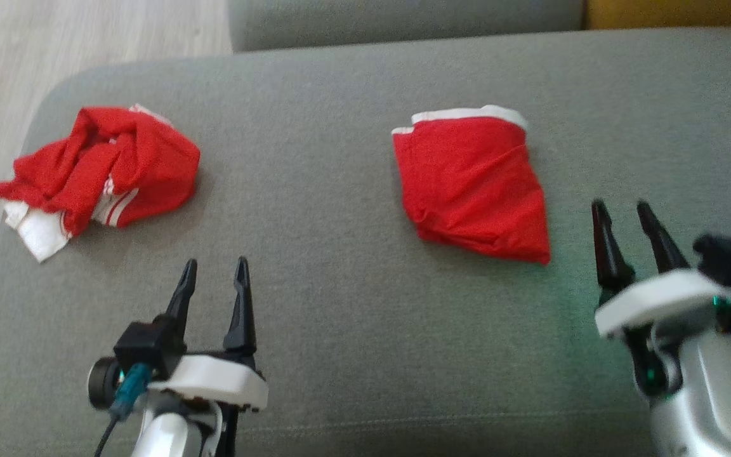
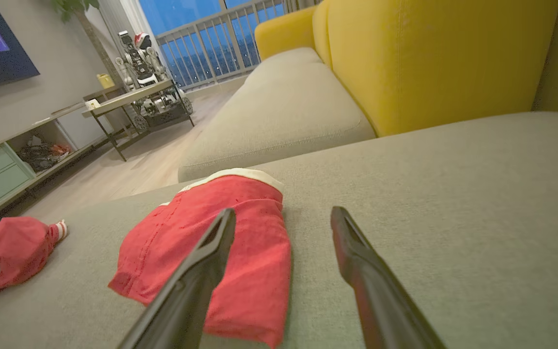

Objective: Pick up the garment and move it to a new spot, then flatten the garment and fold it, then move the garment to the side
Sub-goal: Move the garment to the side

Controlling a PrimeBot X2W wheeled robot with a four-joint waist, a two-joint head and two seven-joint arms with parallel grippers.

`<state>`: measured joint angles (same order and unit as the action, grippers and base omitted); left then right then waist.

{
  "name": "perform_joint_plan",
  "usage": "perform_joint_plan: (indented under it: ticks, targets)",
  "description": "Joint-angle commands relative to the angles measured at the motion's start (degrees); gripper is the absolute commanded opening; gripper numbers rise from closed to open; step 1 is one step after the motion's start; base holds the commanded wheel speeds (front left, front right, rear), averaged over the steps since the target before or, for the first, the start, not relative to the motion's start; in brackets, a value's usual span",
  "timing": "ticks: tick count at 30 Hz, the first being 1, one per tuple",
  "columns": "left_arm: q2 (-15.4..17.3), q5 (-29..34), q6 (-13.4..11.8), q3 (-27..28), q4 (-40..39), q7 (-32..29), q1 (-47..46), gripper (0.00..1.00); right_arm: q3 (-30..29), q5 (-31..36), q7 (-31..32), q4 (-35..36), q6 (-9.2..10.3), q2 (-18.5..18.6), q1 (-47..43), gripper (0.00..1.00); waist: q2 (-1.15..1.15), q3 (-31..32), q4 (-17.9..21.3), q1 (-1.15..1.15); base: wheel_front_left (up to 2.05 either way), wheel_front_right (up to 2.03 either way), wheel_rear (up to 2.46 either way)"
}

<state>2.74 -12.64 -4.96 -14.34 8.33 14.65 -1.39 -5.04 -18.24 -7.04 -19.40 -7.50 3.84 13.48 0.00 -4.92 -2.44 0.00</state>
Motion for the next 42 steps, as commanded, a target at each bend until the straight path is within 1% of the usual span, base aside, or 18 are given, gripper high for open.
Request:
perform_joint_plan:
  ticks: [1,8,11,15,22,26,28,29,30,36,42]
  targets:
    - [0.1,0.7,0.1,1.3,-1.6,0.3,-3.5,1.00,1.6,-1.0,0.8,0.9,0.01,0.3,4.4,1.00,0.00,-2.2,-1.5,0.00,0.00,0.00,0.00]
    - [0.1,1.2,0.3,-0.2,-0.9,0.3,-6.5,1.00,2.0,-6.0,7.6,-9.8,0.01,1.8,13.1,1.00,0.00,-6.4,-4.4,0.00,0.00,0.00,0.00]
    - [0.1,1.0,0.3,-1.1,-0.7,0.3,-7.4,1.00,2.2,-6.8,8.4,-14.4,0.01,2.4,16.2,1.00,0.00,-7.4,-5.4,0.00,0.00,0.00,0.00]
    - [0.1,0.8,0.0,-1.8,-0.5,0.3,-8.2,1.00,2.6,-6.5,8.2,-19.9,0.01,2.9,19.5,1.00,0.00,-8.5,-6.5,0.00,0.00,0.00,0.00]
    - [0.1,1.0,-0.2,-1.8,-0.5,0.3,-8.9,1.00,2.5,-5.0,5.3,-27.6,0.01,3.4,23.6,1.00,0.00,-9.6,-7.5,0.00,0.00,0.00,0.00]
    - [0.1,1.1,-0.2,-1.7,-0.5,0.3,-9.1,1.00,2.7,-4.6,4.5,-30.4,0.01,3.2,25.1,1.00,0.00,-10.0,-7.6,0.00,0.00,0.00,0.00]
    - [0.1,1.2,-0.2,-1.7,-0.6,0.3,-9.2,1.00,3.8,-4.6,4.4,-31.7,0.01,2.8,25.9,1.00,0.00,-10.2,-7.5,0.00,0.00,0.00,0.00]
    - [0.1,1.3,-0.2,-1.7,-0.5,0.3,-9.3,1.00,4.5,-4.6,4.3,-32.2,0.01,2.7,26.3,0.68,0.00,-10.3,-7.5,0.00,0.00,0.00,0.00]
    - [0.1,1.4,-0.2,-1.8,-0.5,0.3,-9.4,1.00,5.3,-4.5,4.2,-32.6,0.01,2.8,26.6,0.00,0.00,-10.4,-7.4,0.00,0.00,0.00,0.00]
    - [0.1,2.0,-0.3,-1.9,-0.4,0.3,-9.7,1.00,9.5,-2.0,0.3,-34.3,0.01,4.4,28.2,0.00,0.00,-10.2,-6.4,0.00,0.00,0.00,0.00]
    - [0.1,2.3,-0.1,-1.5,-0.2,0.3,-9.6,1.00,13.4,2.9,-3.7,-35.6,0.01,6.8,30.0,0.00,0.00,-9.3,-4.2,0.00,0.00,0.00,0.00]
